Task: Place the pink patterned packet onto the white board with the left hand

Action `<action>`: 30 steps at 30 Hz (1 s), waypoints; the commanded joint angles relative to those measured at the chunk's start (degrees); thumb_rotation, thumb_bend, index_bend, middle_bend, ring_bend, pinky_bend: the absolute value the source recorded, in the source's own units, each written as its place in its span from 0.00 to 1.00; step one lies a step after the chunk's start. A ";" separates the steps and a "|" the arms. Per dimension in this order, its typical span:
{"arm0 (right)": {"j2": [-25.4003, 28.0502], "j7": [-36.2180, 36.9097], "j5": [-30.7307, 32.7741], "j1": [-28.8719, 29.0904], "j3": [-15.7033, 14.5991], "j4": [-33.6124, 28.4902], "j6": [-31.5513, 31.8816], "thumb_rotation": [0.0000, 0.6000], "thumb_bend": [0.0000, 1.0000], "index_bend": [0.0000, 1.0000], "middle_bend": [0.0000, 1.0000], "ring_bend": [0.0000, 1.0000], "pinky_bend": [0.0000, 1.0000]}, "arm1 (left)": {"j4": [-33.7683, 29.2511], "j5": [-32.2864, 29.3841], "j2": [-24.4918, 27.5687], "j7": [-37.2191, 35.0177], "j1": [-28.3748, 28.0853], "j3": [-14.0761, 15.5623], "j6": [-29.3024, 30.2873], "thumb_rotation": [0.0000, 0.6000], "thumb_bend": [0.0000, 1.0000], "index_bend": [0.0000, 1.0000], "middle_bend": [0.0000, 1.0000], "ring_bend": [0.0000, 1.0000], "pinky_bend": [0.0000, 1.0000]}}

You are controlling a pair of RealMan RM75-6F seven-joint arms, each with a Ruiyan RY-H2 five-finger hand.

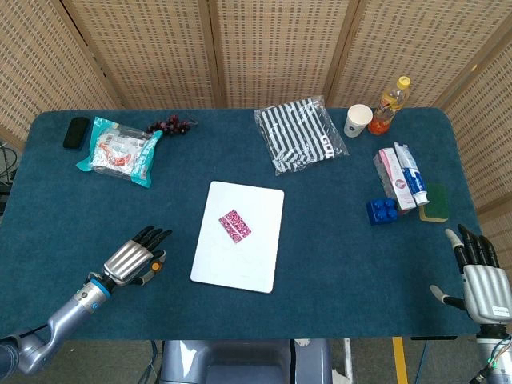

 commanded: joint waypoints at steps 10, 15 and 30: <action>0.05 0.13 -0.02 0.01 -0.01 -0.06 -0.05 1.00 0.00 0.05 0.00 0.00 0.00 | 2.44 0.67 -1.37 -1.05 0.72 -0.15 0.12 1.00 0.38 0.42 0.00 0.00 0.00; 0.08 0.23 -0.03 0.01 -0.03 -0.05 -0.09 1.00 0.00 0.05 0.00 0.00 0.00 | 3.19 0.99 -1.75 -1.46 1.04 -0.11 0.31 1.00 0.38 0.41 0.00 0.00 0.00; 0.12 0.34 -0.09 0.01 -0.05 -0.02 -0.10 1.00 0.00 0.05 0.00 0.00 0.00 | 4.77 2.53 -1.97 -1.59 2.07 -0.36 2.79 1.00 0.36 0.36 0.00 0.00 0.00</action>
